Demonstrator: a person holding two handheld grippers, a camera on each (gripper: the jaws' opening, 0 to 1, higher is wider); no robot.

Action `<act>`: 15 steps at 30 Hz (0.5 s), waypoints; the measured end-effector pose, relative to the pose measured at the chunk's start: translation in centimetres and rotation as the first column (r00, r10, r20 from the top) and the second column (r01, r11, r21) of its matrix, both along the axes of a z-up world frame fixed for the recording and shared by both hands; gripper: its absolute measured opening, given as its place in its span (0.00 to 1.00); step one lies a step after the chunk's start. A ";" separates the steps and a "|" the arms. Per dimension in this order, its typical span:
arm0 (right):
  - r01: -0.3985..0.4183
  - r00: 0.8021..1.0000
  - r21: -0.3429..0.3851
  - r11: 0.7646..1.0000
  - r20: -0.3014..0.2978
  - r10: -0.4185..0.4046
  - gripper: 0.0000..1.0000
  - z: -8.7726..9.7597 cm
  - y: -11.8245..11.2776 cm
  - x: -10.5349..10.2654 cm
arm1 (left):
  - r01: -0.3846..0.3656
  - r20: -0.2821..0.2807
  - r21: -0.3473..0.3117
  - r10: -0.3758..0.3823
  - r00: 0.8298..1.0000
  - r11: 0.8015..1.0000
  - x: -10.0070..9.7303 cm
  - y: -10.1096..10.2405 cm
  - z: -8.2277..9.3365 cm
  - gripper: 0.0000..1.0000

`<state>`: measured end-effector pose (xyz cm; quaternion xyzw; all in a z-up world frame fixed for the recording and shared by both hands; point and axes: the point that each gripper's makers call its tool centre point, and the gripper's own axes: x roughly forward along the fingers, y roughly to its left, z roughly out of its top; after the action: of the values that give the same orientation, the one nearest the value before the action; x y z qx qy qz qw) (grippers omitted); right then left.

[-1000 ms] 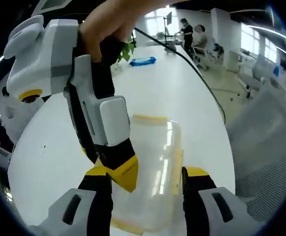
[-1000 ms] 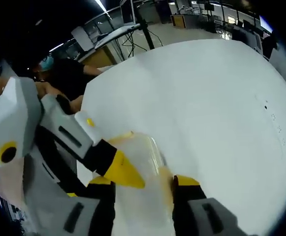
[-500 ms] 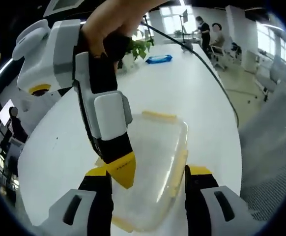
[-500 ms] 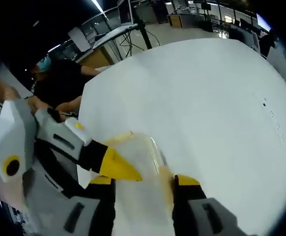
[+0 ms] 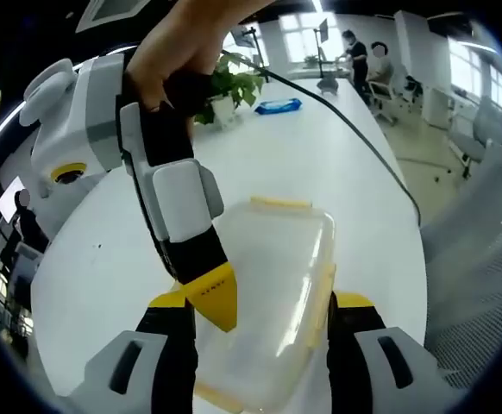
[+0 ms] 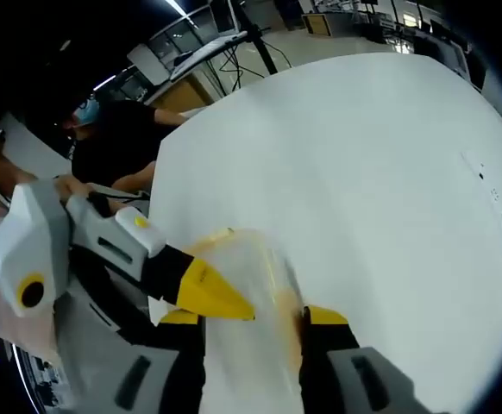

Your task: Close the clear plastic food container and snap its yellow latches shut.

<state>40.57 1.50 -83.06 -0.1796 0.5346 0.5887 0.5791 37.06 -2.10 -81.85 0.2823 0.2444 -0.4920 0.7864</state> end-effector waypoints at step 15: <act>0.081 0.996 0.095 0.992 -0.046 -0.077 0.43 -0.2 0.3 -0.2 | 0.032 -0.020 -0.005 -0.032 0.999 0.999 -0.2 -0.1 0.1 0.60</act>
<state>40.40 1.77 -83.24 -0.1177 0.5243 0.5942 0.5984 36.85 -2.16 -81.79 0.2791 0.2466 -0.5079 0.7768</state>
